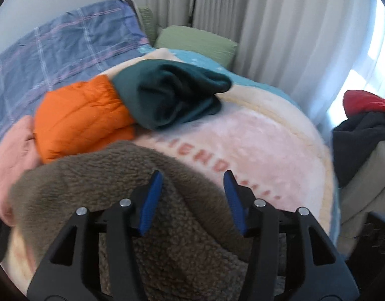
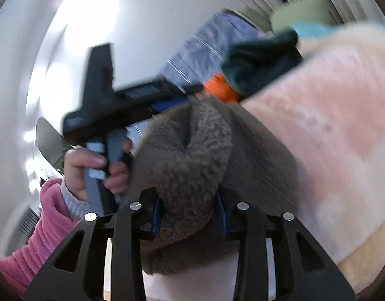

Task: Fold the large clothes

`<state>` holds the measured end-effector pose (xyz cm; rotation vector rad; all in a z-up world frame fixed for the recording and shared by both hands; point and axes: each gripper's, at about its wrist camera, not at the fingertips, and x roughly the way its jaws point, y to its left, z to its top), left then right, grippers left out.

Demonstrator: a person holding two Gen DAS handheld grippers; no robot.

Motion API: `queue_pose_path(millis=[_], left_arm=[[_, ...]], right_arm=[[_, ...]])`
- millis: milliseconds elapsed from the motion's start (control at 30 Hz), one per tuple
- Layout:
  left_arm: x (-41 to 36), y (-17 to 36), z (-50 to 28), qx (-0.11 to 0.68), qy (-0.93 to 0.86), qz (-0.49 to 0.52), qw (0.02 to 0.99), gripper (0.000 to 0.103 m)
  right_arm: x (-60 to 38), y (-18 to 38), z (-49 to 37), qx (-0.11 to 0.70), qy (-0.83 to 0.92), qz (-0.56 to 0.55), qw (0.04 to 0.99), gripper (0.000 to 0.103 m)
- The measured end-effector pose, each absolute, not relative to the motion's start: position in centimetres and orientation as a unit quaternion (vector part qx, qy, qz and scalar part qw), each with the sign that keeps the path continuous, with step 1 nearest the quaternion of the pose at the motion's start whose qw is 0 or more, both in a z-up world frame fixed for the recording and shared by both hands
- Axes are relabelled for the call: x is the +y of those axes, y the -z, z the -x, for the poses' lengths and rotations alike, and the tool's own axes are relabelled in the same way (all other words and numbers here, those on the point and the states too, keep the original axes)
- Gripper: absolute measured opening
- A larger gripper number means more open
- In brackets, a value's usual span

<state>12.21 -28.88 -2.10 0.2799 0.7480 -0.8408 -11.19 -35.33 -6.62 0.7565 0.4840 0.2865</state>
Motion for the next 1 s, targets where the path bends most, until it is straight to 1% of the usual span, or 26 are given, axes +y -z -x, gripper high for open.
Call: queue_pose_path(millis=[67,200,300,400,500,567,600,633,667,700,733,767,800,900,1000], left_arm=[[-28.8,1.6,-11.7,0.343,0.422,-0.125,0.83,0.053],[-27.7,0.1,-10.2,0.313,0.421,-0.141,0.84,0.053],[-25.1,-1.3,-9.2,0.275,0.407,-0.16,0.856,0.053],[-21.6,-2.0,-9.9,0.27,0.381,-0.147,0.872,0.053],[-19.1,-1.0,-11.4,0.292,0.37,-0.141,0.871,0.051],[-19.3,1.1,-12.5,0.345,0.385,-0.137,0.845,0.051],[-20.0,2.1,-12.5,0.356,0.387,-0.146,0.838,0.054],[-20.7,2.5,-12.4,0.351,0.385,-0.154,0.84,0.061],[-22.1,3.1,-12.0,0.342,0.383,-0.172,0.841,0.061],[-23.8,3.7,-11.8,0.341,0.38,-0.194,0.838,0.062],[-24.8,4.2,-11.8,0.343,0.38,-0.204,0.834,0.062],[-26.2,4.6,-11.8,0.349,0.385,-0.215,0.827,0.062],[-27.4,5.0,-11.7,0.354,0.39,-0.227,0.819,0.062],[-30.1,6.1,-11.4,0.359,0.38,-0.287,0.803,0.062],[-30.5,6.8,-11.2,0.353,0.367,-0.308,0.804,0.063]], right_arm=[[-35.6,7.2,11.3,0.237,-0.146,-0.372,0.885,0.036],[-35.0,6.5,11.2,0.234,-0.15,-0.354,0.893,0.036],[-35.2,7.0,11.2,0.231,-0.154,-0.359,0.891,0.036],[-37.0,7.5,10.4,0.231,-0.165,-0.379,0.881,0.037],[-37.1,7.4,10.2,0.229,-0.169,-0.382,0.879,0.037],[-37.2,7.3,10.0,0.227,-0.171,-0.381,0.88,0.037],[-37.2,7.2,10.0,0.226,-0.172,-0.379,0.881,0.037],[-37.2,7.2,10.0,0.227,-0.171,-0.377,0.882,0.037],[-37.3,7.2,10.1,0.23,-0.164,-0.371,0.885,0.041],[-37.5,7.1,10.3,0.233,-0.146,-0.361,0.891,0.05],[-37.8,7.1,10.5,0.237,-0.119,-0.348,0.899,0.055],[-38.3,7.0,11.0,0.241,-0.083,-0.327,0.91,0.063],[-38.7,7.0,11.2,0.245,-0.066,-0.313,0.915,0.067],[-39.6,6.8,12.4,0.249,-0.054,-0.293,0.922,0.068],[-40.4,6.1,13.3,0.238,-0.035,-0.286,0.927,0.067]])
